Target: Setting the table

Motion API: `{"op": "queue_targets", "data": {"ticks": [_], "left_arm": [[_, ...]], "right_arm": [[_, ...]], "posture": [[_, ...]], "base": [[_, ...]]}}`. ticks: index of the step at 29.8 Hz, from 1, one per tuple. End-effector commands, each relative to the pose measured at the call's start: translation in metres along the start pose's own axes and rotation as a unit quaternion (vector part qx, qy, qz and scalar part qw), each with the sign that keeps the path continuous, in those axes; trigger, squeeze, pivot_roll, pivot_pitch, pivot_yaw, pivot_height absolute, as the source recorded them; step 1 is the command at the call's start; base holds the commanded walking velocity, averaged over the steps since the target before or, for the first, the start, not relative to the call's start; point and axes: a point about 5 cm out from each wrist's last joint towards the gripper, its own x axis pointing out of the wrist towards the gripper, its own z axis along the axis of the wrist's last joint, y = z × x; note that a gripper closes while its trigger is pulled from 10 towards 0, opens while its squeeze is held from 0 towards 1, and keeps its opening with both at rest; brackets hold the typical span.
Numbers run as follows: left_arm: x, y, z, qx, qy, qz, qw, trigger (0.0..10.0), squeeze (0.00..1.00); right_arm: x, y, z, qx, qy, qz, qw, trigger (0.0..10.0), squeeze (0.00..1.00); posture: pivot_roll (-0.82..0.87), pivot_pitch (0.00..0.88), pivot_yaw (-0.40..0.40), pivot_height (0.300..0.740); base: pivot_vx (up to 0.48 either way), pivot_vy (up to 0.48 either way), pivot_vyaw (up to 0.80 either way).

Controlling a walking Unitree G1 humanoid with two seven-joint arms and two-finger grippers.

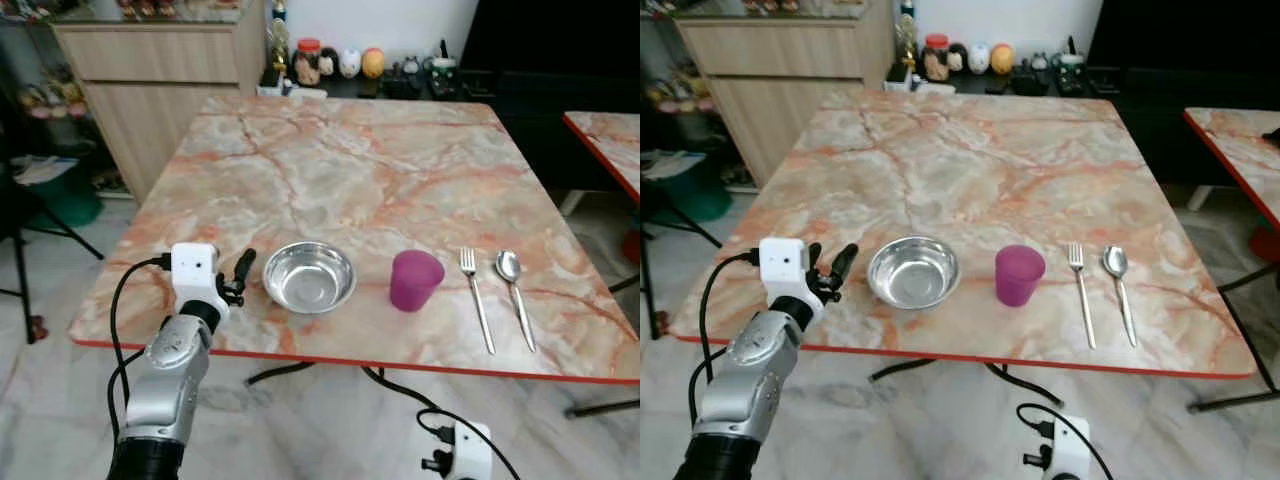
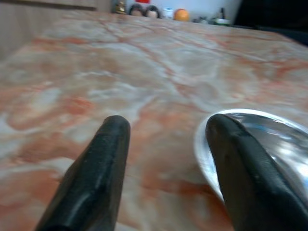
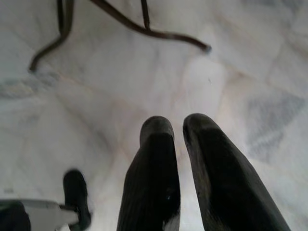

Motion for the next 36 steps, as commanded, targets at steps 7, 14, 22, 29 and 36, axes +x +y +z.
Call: {"op": "queue_targets", "data": {"ticks": [7,14,22,29,36], "left_arm": [[0.009,-0.004,0.007,-0.057,0.027,-0.006,0.998,10.0,1.0],[0.013,-0.002,0.007,-0.047,0.074,0.003,0.996,10.0,1.0],[0.015,0.0,0.007,-0.046,0.084,0.022,0.995,10.0,0.0],[0.02,0.001,-0.001,-0.081,0.107,0.028,0.991,10.0,0.0],[0.025,-0.002,-0.003,-0.063,0.12,0.014,0.991,10.0,0.0]], "right_arm": [[-0.001,-0.004,-0.005,0.004,0.009,-0.005,1.0,10.0,0.0],[-0.001,-0.003,-0.005,0.003,0.008,-0.002,1.0,10.0,0.0],[-0.001,-0.004,-0.003,0.003,0.002,0.0,1.0,10.0,0.0],[-0.001,0.001,-0.004,0.002,0.001,0.004,1.0,10.0,0.0],[-0.001,0.003,-0.005,0.004,0.002,0.005,1.0,10.0,0.0]], "posture": [[0.06,0.0,-0.013,0.74],[0.06,0.0,-0.006,0.74],[0.06,0.0,0.001,0.74],[0.05,0.0,0.005,0.74],[0.05,0.0,0.005,0.74]], "base": [[0.0,0.0,0.0],[0.0,0.0,0.0],[0.0,0.0,0.0],[0.0,0.0,0.0],[0.0,0.0,0.0]]}}
